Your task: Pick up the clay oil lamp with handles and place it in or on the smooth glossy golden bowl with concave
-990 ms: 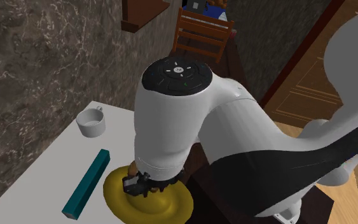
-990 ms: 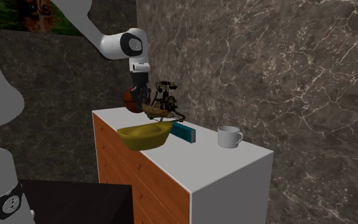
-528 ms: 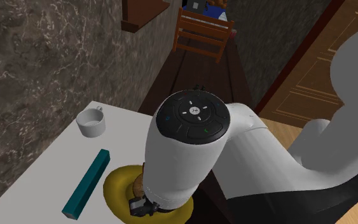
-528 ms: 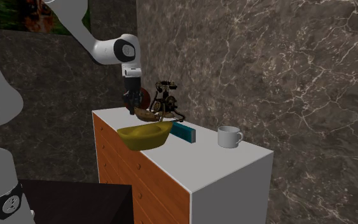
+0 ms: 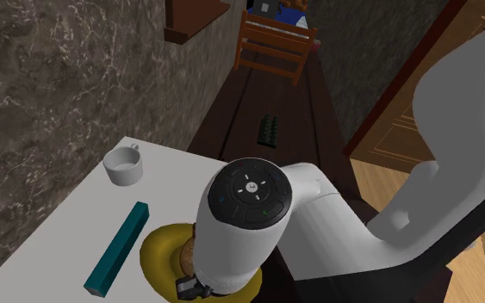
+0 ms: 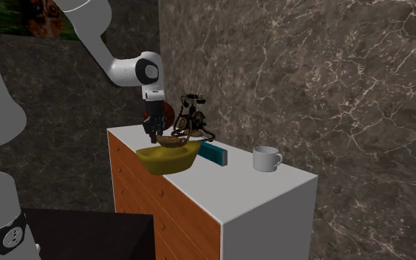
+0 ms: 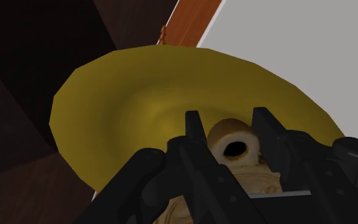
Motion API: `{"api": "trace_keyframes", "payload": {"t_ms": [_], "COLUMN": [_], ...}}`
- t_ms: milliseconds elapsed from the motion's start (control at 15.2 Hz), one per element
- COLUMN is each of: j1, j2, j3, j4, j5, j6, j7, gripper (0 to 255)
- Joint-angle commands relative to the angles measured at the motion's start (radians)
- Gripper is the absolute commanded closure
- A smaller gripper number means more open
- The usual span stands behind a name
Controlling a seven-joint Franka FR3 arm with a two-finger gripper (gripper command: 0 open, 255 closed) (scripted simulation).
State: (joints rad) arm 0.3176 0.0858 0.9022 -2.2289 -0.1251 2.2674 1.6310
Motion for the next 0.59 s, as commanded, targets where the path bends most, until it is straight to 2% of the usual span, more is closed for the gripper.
{"api": "trace_keyframes", "payload": {"t_ms": [0,396,462,528], "j1": [0.003,0.003,0.003,0.003], "j2": [0.014,0.014,0.014,0.014], "j3": [-0.003,-0.003,-0.003,-0.003], "j4": [-0.001,-0.001,-0.001,-0.001], "j5": [-0.016,-0.016,-0.016,-0.016], "j6": [0.009,0.009,0.01,0.009], "j7": [0.011,0.011,0.011,0.011], "gripper": [255,255,0,0]}}
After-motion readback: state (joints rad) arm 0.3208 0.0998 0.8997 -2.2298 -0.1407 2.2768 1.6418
